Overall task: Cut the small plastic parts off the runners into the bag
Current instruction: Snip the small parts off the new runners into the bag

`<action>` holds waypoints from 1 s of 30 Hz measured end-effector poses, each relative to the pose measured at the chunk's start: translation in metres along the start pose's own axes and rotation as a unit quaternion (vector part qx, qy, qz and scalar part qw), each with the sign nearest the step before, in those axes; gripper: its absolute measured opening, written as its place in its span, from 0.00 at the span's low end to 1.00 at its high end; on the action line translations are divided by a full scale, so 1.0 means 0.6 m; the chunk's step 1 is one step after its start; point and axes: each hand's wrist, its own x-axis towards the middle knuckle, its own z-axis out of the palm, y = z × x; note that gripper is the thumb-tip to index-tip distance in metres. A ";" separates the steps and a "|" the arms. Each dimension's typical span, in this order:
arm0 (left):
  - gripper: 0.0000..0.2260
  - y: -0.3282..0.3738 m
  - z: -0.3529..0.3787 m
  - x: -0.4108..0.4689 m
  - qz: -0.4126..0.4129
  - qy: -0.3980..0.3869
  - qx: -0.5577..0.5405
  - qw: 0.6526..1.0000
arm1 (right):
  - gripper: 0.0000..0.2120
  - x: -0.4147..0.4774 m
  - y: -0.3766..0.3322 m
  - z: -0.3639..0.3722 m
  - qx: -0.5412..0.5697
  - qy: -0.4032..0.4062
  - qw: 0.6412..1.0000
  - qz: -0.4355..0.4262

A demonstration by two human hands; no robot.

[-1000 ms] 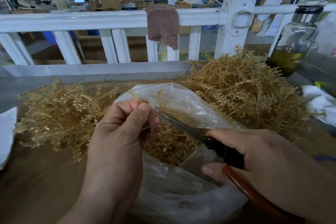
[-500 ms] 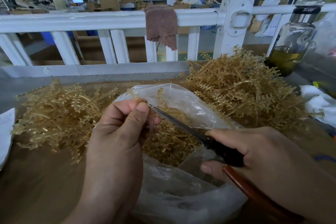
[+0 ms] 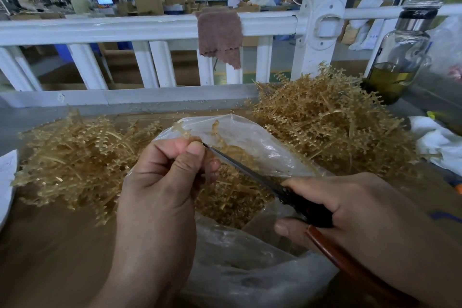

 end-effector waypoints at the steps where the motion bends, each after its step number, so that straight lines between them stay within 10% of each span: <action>1: 0.06 0.000 0.000 0.000 0.001 -0.001 -0.001 1.000 | 0.25 0.000 0.000 0.000 -0.002 0.003 1.000 0.000; 30: 0.07 -0.009 -0.006 0.005 -0.027 0.014 0.009 1.000 | 0.24 0.004 -0.025 0.006 0.018 -0.024 0.999 0.042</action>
